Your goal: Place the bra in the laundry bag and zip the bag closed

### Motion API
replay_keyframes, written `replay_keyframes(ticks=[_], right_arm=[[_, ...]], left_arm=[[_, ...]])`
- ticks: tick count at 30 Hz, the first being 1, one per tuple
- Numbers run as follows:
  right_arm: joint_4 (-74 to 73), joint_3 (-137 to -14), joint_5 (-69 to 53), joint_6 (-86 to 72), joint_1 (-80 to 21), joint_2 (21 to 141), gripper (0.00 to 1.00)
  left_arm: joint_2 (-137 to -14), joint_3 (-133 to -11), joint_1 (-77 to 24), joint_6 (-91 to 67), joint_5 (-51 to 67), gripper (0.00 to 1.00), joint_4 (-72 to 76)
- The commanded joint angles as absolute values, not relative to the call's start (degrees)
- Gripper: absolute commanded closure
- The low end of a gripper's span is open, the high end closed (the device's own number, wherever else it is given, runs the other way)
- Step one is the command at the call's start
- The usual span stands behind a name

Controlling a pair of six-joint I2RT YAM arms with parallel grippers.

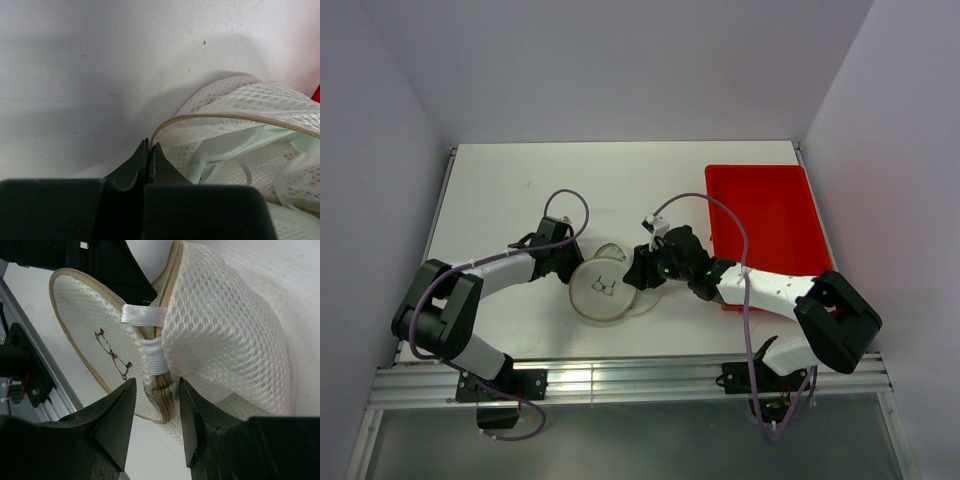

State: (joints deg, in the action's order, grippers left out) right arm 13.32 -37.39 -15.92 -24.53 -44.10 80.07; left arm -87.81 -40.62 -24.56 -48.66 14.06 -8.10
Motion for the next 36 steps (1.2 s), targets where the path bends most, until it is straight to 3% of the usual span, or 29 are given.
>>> replay_keyframes(ticks=[1,4,11,17,21,26,29,30,32,33,36], right_arm=[[16.43,-37.44,-15.03,-24.87,-44.82,79.98,0.53],[16.87,-37.18,-15.38,-25.75,-44.82,80.24,0.61],[12.93,-39.98,-14.77,-30.31,-44.82,80.25,1.00],[2.13,-47.87,-12.67,-40.23,-44.82,75.59,1.00],[-9.99,-55.80,-11.51,-45.08,-44.82,76.29,1.00],[-14.49,-60.73,-12.31,-52.19,-43.51,78.57,1.00],[-17.39,-62.57,-12.31,-55.10,-42.81,80.06,1.00],[-17.84,-62.93,-12.30,-55.63,-42.80,80.24,1.00],[-18.28,-63.19,-11.34,-57.21,-42.80,80.07,1.00],[-18.37,-63.19,-11.08,-57.56,-42.80,79.98,1.00],[-19.77,-64.25,-10.90,-58.27,-42.28,80.59,1.00]], left_arm=[[-87.98,-42.80,-24.43,-47.11,15.12,1.00,-7.65],[-88.15,-42.71,-24.43,-47.11,15.12,1.00,-7.38],[-87.37,-42.54,-24.35,-46.76,13.81,1.00,-8.17],[-84.91,-40.43,-24.35,-47.11,10.90,1.00,-8.18],[-82.27,-38.24,-24.43,-47.46,9.94,1.00,-7.64],[-77.79,-36.74,-24.35,-47.64,7.91,1.00,-8.52],[-74.01,-35.60,-24.43,-48.25,5.72,0.93,-9.31],[-71.74,-35.07,-24.43,-48.69,5.02,0.81,-9.40],[-69.36,-34.98,-24.26,-48.87,2.56,0.69,-10.81],[-67.00,-35.15,-24.17,-49.04,1.77,0.56,-11.51],[-61.99,-36.03,-24.00,-49.04,0.35,0.45,-14.76]])
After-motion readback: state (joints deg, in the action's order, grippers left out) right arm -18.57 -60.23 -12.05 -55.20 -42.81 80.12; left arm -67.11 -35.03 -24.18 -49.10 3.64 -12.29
